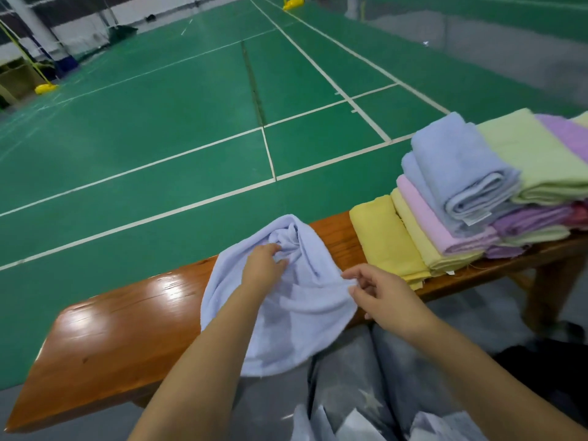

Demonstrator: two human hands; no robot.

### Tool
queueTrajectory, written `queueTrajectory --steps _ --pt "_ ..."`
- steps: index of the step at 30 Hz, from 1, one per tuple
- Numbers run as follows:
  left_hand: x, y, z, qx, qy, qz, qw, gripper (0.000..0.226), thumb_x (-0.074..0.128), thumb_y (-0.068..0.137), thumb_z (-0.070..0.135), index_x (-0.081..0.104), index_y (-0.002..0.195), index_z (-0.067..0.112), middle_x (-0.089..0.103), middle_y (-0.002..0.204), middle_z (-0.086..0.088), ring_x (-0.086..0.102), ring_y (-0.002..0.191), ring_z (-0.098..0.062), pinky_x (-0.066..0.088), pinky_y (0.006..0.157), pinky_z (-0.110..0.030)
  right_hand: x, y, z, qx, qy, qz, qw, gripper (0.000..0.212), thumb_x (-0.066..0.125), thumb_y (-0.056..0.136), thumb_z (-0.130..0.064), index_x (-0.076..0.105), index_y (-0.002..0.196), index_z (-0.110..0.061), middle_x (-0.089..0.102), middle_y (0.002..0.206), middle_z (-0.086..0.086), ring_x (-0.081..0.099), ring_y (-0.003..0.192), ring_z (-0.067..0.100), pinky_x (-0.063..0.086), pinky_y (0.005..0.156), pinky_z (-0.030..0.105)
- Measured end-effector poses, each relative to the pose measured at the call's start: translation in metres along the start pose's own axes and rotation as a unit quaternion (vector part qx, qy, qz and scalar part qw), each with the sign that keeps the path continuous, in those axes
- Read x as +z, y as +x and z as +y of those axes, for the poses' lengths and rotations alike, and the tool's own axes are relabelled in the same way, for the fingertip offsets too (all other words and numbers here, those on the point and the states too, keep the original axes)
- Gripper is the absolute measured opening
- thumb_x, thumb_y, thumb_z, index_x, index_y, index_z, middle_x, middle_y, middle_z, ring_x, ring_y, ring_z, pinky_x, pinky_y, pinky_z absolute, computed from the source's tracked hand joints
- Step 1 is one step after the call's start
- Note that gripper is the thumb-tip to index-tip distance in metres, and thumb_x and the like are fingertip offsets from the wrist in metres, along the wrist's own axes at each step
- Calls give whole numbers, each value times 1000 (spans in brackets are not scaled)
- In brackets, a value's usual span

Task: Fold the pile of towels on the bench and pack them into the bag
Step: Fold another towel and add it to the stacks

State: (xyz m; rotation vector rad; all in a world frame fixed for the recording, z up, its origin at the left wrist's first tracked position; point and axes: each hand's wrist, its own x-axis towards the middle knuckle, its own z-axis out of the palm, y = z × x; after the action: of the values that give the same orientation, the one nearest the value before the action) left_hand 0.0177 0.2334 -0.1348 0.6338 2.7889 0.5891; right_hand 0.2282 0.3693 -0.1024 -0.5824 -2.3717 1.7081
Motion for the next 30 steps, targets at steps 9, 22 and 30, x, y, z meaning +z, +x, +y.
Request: queueTrajectory --steps 9,22,30 --pt "-19 13 -10 -69 -82 13 994 12 57 87 12 50 77 12 57 76 -10 54 75 -27 49 66 -35 -33 3 0 1 -26 80 996 21 54 92 -8 62 94 -27 55 67 -4 52 61 12 47 60 27" --pt "-47 -96 -109 -175 -58 73 980 39 60 81 7 48 118 5 52 109 -9 53 97 -29 41 74 -33 -5 10 5 -35 -151 -21 988 22 49 91 -7 57 98 -27 45 69 -9 46 64 6 33 54 19" --pt "-33 -94 -105 82 170 67 980 38 61 85 23 62 123 22 56 119 -6 51 107 -30 45 90 -42 -5 7 12 -9 -182 -76 980 31 51 88 -6 60 77 -33 61 89 -6 55 78 6 42 67 20"
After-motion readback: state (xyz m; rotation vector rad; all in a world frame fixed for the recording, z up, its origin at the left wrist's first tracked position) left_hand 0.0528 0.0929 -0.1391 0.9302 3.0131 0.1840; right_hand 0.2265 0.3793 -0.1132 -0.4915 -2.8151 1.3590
